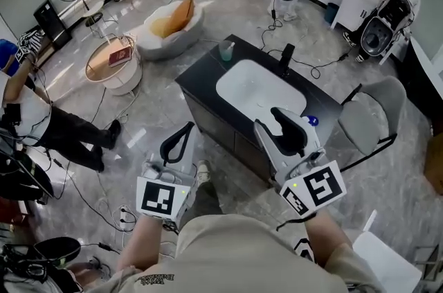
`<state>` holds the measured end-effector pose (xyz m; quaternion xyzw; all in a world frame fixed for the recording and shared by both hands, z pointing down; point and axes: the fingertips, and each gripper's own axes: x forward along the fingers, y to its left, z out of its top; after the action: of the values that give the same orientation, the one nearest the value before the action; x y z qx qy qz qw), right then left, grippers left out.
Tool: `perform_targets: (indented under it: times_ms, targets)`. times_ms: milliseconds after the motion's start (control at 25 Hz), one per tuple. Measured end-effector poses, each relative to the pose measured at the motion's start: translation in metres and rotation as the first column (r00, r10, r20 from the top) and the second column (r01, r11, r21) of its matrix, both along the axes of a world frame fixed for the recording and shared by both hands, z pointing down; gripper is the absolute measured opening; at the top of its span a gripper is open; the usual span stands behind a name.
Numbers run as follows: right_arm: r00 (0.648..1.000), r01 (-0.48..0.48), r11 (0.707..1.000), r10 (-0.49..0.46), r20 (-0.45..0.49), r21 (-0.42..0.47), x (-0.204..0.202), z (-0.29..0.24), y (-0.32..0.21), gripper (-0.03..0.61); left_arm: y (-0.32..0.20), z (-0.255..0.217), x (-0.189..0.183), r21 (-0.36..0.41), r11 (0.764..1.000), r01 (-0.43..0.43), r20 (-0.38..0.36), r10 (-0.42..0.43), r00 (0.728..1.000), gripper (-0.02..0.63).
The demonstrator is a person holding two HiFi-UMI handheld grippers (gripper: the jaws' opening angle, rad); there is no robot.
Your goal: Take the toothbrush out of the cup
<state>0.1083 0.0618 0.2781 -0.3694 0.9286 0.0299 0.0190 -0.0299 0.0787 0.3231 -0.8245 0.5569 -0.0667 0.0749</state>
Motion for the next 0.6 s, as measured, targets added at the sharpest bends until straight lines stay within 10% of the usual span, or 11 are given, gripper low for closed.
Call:
perform_targets:
  times_ms: [600]
  targets:
    - [0.993,-0.111,0.992,0.108,-0.047,-0.066,-0.105,0.012,-0.165,0.155,-0.172,-0.003,-0.104,-0.015,0.994,-0.107,-0.023,0.107,0.994,0.002]
